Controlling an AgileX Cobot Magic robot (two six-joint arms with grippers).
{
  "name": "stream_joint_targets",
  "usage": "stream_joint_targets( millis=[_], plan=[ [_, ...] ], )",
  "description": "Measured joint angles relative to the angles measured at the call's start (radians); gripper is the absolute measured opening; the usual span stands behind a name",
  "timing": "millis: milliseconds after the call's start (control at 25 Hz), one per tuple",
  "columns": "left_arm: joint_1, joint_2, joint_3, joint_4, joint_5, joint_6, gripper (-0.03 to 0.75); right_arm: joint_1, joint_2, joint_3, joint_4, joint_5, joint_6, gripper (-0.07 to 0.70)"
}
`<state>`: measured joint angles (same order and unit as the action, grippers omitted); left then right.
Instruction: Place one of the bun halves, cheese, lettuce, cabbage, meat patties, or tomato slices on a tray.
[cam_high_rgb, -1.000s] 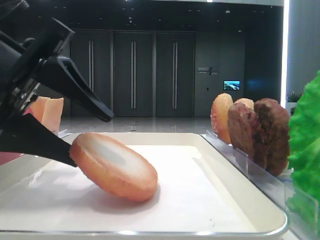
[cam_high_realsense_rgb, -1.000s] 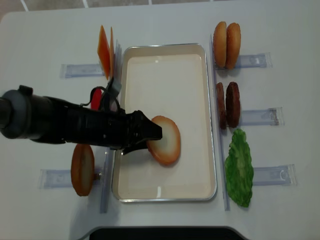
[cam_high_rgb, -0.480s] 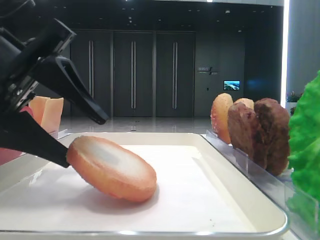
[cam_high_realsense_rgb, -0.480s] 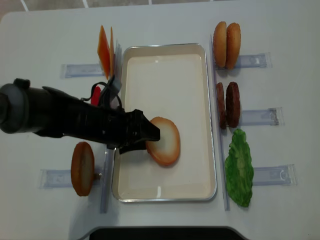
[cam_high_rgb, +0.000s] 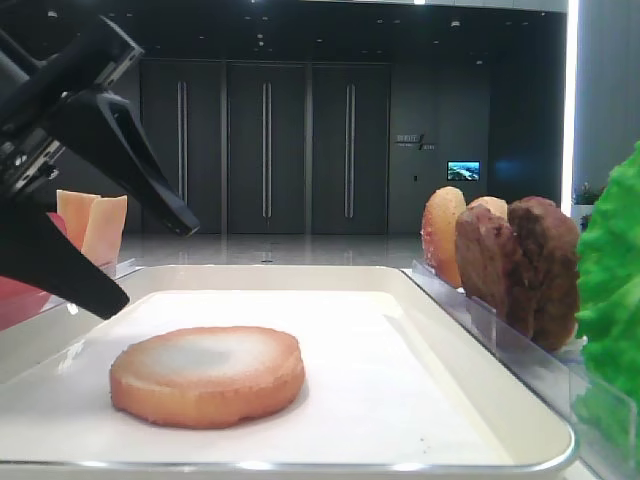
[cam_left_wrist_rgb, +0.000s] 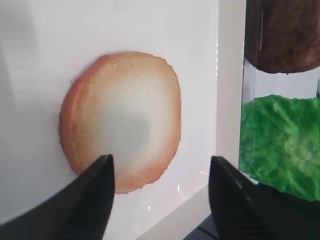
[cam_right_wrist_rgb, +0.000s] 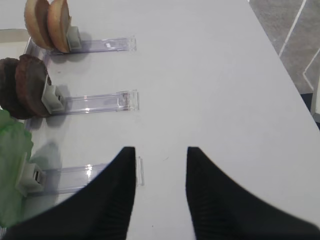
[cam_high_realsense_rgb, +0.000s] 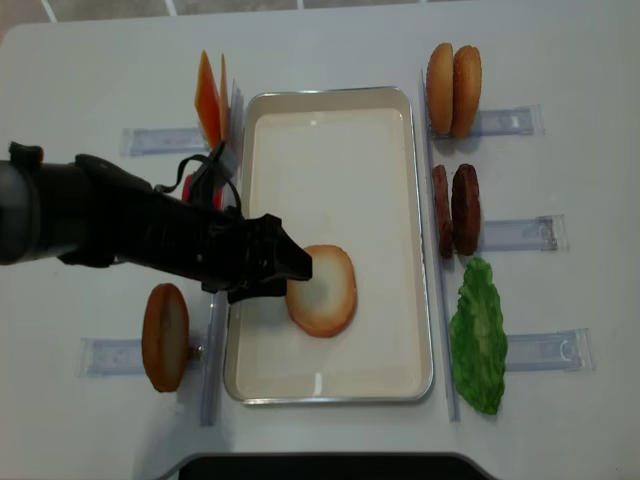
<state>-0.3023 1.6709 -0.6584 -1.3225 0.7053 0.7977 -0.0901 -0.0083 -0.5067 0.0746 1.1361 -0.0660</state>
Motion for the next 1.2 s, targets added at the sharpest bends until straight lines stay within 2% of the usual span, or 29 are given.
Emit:
stream_joint_targets(
  millis=[280,480,560,640,720,840,1040,1080,1200],
  plan=[
    [0.0,-0.017,-0.048,0.126,0.001,-0.129,0.456,0.0,0.0,0.0,0.0,0.0,0.0,0.241],
    [0.0,-0.077,-0.11,0.183,0.032,-0.198,0.456,0.0,0.0,0.0,0.0,0.0,0.0,0.241],
    [0.0,-0.106,-0.136,0.239,0.048,-0.262,0.456,0.0,0.0,0.0,0.0,0.0,0.0,0.241],
    [0.0,-0.137,-0.173,0.352,0.078,-0.357,0.456,0.0,0.0,0.0,0.0,0.0,0.0,0.241],
    [0.0,-0.165,-0.217,0.494,0.123,-0.484,0.456,0.0,0.0,0.0,0.0,0.0,0.0,0.241],
    [0.0,-0.208,-0.299,0.738,0.226,-0.671,0.456,0.0,0.0,0.0,0.0,0.0,0.0,0.241],
    [0.0,-0.256,-0.41,1.144,0.457,-0.866,0.454,0.0,0.0,0.0,0.0,0.0,0.0,0.241],
    [0.002,-0.263,-0.415,1.204,0.482,-0.889,0.454,0.0,0.0,0.0,0.0,0.0,0.0,0.241],
    [0.027,-0.292,-0.416,1.316,0.505,-0.907,0.454,0.0,0.0,0.0,0.0,0.0,0.0,0.241]
  ],
)
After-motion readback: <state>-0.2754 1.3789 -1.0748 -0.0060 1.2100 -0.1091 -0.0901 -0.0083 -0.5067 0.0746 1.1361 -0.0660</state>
